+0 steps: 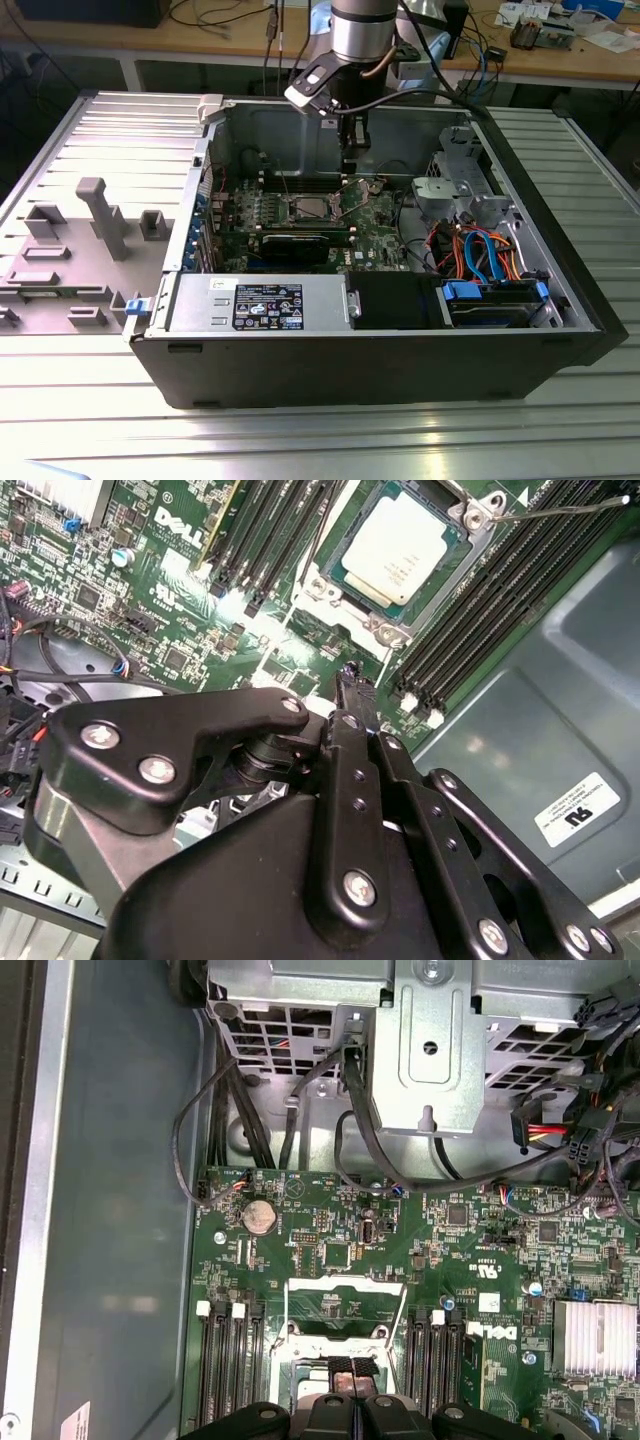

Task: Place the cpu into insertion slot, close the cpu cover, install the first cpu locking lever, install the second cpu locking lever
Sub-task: 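Close the cpu cover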

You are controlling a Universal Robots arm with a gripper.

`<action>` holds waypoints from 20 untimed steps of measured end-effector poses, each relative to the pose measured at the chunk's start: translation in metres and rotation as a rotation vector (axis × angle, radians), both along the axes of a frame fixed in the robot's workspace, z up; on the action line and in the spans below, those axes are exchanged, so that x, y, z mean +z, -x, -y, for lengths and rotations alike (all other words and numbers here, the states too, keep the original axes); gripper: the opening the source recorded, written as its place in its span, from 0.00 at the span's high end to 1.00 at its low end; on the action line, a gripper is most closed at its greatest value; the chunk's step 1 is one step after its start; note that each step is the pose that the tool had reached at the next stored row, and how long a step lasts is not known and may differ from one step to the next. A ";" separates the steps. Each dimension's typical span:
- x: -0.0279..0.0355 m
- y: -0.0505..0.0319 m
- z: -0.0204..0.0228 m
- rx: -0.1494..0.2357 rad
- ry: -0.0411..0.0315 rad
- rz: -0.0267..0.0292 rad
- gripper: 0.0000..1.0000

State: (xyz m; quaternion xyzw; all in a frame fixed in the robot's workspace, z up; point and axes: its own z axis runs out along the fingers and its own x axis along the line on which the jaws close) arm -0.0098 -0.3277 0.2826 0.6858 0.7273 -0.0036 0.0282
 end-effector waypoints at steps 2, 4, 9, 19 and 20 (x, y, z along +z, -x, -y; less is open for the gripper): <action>0.0000 -0.0012 0.0000 0.000 0.0001 0.0000 0.89; 0.0000 -0.0020 0.0000 0.000 0.0001 0.0000 0.89; 0.0000 -0.0035 0.0000 0.000 0.0001 0.0000 0.89; 0.0000 -0.0073 0.0000 0.000 0.0002 0.0000 0.89; 0.0000 -0.0079 0.0000 0.000 0.0002 0.0000 0.89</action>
